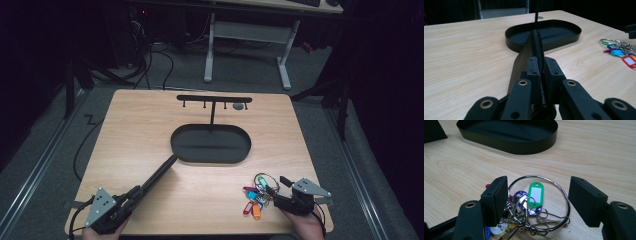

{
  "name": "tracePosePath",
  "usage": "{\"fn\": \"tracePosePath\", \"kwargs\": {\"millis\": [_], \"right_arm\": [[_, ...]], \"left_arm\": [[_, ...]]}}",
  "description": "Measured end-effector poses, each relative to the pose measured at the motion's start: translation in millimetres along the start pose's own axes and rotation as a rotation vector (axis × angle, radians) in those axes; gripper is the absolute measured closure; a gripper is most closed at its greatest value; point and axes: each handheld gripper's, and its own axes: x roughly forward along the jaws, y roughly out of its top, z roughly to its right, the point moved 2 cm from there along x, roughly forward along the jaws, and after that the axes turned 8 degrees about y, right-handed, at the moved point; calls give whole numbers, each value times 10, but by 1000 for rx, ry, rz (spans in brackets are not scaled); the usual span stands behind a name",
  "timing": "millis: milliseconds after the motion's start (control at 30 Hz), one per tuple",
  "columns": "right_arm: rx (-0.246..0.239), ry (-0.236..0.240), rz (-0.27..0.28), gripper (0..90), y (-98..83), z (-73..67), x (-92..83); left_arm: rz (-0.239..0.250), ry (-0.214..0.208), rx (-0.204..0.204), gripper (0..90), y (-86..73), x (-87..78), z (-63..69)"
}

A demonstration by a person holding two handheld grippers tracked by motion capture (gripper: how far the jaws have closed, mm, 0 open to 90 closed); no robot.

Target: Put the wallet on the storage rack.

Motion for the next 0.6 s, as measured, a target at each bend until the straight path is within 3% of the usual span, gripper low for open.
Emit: {"fn": "tracePosePath", "kwargs": {"millis": [367,600], "right_arm": [[5,2,-6,325,-4,2,16],[2,2,-5,325,-6,1,10]], "left_arm": [[-8,43,-49,836,-62,-6,-238],[-9,50,-49,830,-83,-16,-296]]}}
